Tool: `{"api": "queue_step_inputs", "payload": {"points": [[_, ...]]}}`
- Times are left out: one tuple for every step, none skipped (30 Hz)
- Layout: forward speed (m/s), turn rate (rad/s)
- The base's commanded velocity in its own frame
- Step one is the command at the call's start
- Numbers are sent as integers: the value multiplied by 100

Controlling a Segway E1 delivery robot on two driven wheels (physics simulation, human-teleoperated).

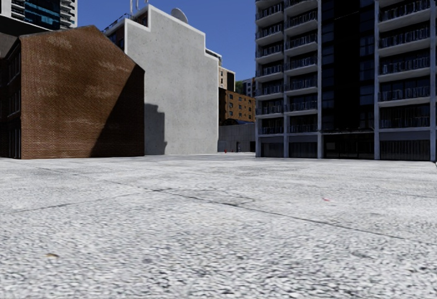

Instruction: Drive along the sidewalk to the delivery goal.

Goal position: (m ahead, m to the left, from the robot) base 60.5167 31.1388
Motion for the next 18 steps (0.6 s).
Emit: {"api": "queue_step_inputs", "payload": {"points": [[200,0],[200,0],[200,0],[200,0],[200,0],[200,0],[200,0],[200,0],[200,0],[200,12],[200,32],[195,37],[190,38],[190,38],[182,39],[177,42],[176,46],[176,46]]}}
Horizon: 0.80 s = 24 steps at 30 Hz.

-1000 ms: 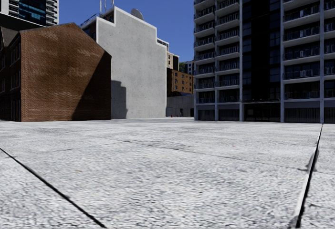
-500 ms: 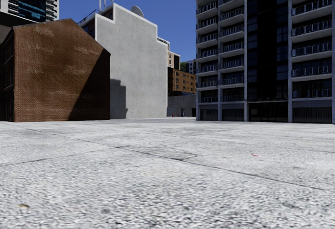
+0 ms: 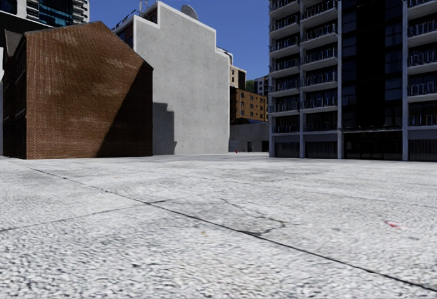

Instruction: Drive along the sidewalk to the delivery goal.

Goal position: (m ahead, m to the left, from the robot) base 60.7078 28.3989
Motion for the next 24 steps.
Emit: {"api": "queue_step_inputs", "payload": {"points": [[176,47],[176,48],[176,48],[176,48],[176,48],[176,48],[176,48],[176,48],[177,48],[177,48],[177,48],[177,48],[177,48],[177,48],[180,48],[183,48],[184,48],[184,48],[185,48],[186,48],[188,48],[200,48],[200,48],[200,48]]}}
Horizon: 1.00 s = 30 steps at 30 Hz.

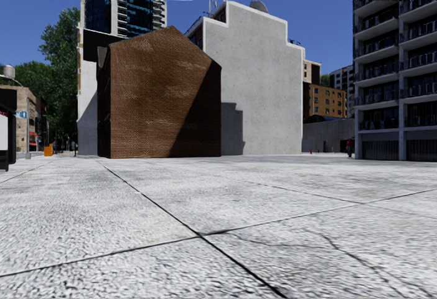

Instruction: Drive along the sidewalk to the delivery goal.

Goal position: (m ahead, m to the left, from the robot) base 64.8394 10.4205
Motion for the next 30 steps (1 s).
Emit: {"api": "queue_step_inputs", "payload": {"points": [[200,48],[200,48],[200,48],[200,48],[200,48],[200,48],[200,48],[200,48],[200,48],[200,48],[200,48],[200,48],[200,48],[200,48],[200,48],[200,48],[200,48],[200,48],[200,48],[200,48],[200,48],[200,48],[200,48],[200,48],[200,48],[200,48],[200,48],[200,48],[200,48],[200,48]]}}
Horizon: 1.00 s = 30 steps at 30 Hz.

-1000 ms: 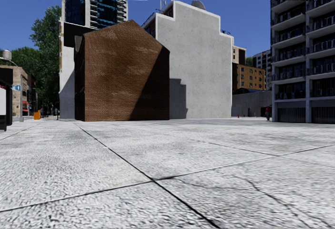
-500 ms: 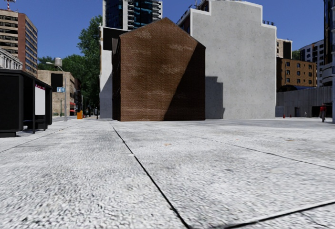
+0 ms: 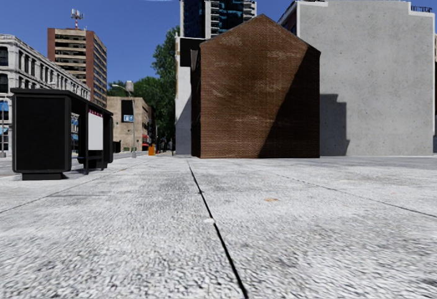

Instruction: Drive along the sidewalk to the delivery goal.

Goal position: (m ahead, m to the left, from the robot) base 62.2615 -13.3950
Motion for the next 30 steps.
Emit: {"api": "queue_step_inputs", "payload": {"points": [[200,48],[200,48],[200,48],[200,48],[200,48],[200,48],[200,48],[200,48],[200,48],[200,48],[200,48],[200,39],[200,0],[200,0],[200,0],[200,0],[200,0],[200,0],[200,0],[200,0],[200,0],[200,0],[200,0],[200,0],[200,0],[200,0],[200,0],[200,0],[200,0],[200,0]]}}
